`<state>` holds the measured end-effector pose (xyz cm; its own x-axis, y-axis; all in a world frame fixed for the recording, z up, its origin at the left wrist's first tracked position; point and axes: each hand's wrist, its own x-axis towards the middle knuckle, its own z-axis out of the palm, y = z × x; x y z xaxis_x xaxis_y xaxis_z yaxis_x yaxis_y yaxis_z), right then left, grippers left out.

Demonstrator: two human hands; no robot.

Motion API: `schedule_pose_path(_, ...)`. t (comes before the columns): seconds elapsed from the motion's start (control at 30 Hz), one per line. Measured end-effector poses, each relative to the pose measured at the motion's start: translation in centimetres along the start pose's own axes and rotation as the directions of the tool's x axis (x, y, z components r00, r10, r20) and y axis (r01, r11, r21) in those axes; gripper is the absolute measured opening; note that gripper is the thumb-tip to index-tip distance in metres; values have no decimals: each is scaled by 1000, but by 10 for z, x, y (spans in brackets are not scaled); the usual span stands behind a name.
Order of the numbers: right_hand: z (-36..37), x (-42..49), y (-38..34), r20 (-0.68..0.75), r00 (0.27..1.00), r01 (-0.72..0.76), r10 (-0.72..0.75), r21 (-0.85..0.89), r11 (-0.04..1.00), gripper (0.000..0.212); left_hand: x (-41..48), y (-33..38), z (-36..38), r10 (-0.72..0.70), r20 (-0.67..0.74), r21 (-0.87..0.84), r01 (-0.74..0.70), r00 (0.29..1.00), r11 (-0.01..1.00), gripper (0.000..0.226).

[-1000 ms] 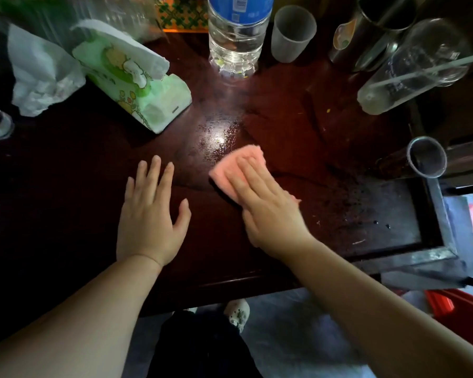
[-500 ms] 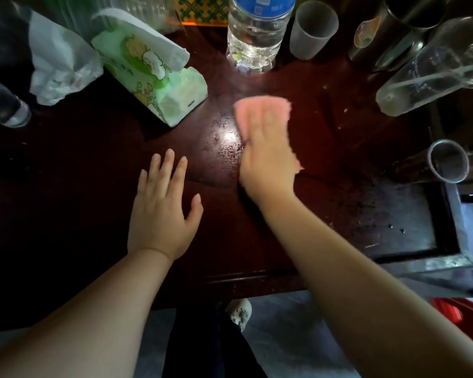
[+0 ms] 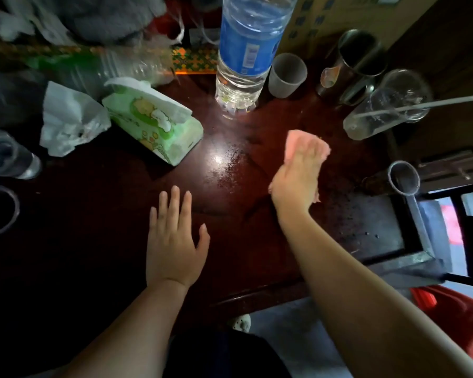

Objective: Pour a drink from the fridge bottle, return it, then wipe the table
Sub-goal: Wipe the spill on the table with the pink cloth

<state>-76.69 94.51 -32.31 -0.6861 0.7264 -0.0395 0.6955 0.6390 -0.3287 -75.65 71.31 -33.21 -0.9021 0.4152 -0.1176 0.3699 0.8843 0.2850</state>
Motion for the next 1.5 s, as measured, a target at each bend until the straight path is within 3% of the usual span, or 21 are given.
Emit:
schedule_pose_path(0.07,9,-15,-15,61,991,120,-122,34,992,62,0,0,0,12,-14,-13,-12,1000,1000,65)
schedule_pose_path(0.17,7,-46,-10,165,914,371,-370,29,928,62,0,1,0,14,-15,-33,-14,1000,999,65)
schedule_pose_path(0.27,-12,-56,4,197,867,451,-458,82,889,54,1,3,-3,14,-2,-18,-15,1000,1000,65)
schedule_pose_path(0.33,-26,-62,26,142,895,410,-422,107,906,53,1,3,-5,10,12,-16,-10,1000,1000,64)
schedule_pose_path(0.47,-55,-96,99,29,981,190,-192,61,980,55,-6,9,-13,126,-11,-53,-126,992,991,58)
schedule_pose_path(0.6,-50,-108,131,66,997,51,-47,-72,996,64,17,72,-16,229,-11,-148,-228,973,962,55)
schedule_pose_path(0.67,-45,-104,129,70,997,-1,9,-108,994,64,38,115,-7,182,116,-103,-170,976,980,64)
schedule_pose_path(0.73,-44,-102,129,62,997,-45,51,-106,993,63,52,149,8,36,177,-15,-34,984,999,72)
schedule_pose_path(0.83,-43,-103,132,58,998,4,1,-86,996,61,69,169,26,-59,101,73,51,993,996,69)
schedule_pose_path(0.9,-43,-103,133,56,998,33,-30,-52,998,60,88,167,33,58,35,122,-62,998,991,64)
schedule_pose_path(0.97,-43,-105,132,55,997,50,-49,-25,998,60,109,164,34,191,71,170,-200,979,965,63)
schedule_pose_path(1.13,-43,-107,133,56,995,78,-78,-2,997,62,125,176,29,519,225,182,-559,825,809,62)
schedule_pose_path(1.23,-43,-106,133,70,995,67,-64,-29,997,64,103,162,25,653,209,118,-681,728,723,56)
schedule_pose_path(1.3,-44,-106,133,97,993,71,-64,-67,995,63,77,150,25,674,158,84,-690,721,719,53)
schedule_pose_path(1.5,-48,-104,137,175,975,156,-133,-123,980,67,19,122,20,625,189,109,-649,757,753,53)
